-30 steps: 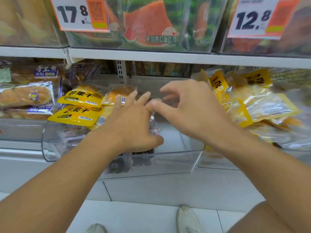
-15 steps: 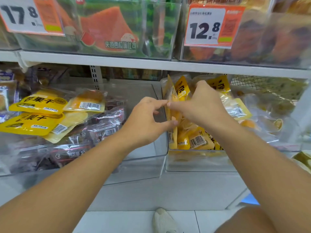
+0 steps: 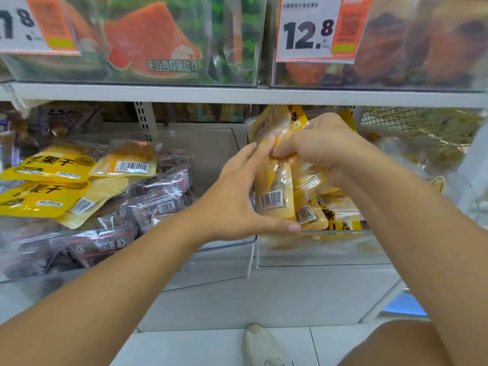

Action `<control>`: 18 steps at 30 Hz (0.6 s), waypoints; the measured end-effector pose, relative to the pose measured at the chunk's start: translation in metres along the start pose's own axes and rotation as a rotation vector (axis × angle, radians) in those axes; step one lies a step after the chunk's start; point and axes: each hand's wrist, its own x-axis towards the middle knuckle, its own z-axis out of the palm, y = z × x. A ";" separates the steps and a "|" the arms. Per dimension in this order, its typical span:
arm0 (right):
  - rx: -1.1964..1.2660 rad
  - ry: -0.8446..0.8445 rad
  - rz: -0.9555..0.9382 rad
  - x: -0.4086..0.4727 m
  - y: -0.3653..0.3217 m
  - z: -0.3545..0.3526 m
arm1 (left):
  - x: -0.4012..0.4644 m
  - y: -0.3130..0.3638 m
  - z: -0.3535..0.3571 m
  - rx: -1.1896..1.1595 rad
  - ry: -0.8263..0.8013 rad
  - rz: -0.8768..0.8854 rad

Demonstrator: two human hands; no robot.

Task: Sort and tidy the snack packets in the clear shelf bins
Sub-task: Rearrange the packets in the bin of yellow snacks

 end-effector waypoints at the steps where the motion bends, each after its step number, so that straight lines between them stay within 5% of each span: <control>1: 0.049 0.008 0.003 0.001 0.000 -0.004 | 0.001 0.002 0.003 0.034 -0.006 0.033; 9: 0.388 -0.098 0.120 0.004 0.013 -0.025 | 0.004 0.017 0.003 0.178 0.089 0.164; 18: 0.566 -0.153 0.100 0.001 0.004 -0.011 | 0.013 0.017 -0.012 0.004 0.198 0.141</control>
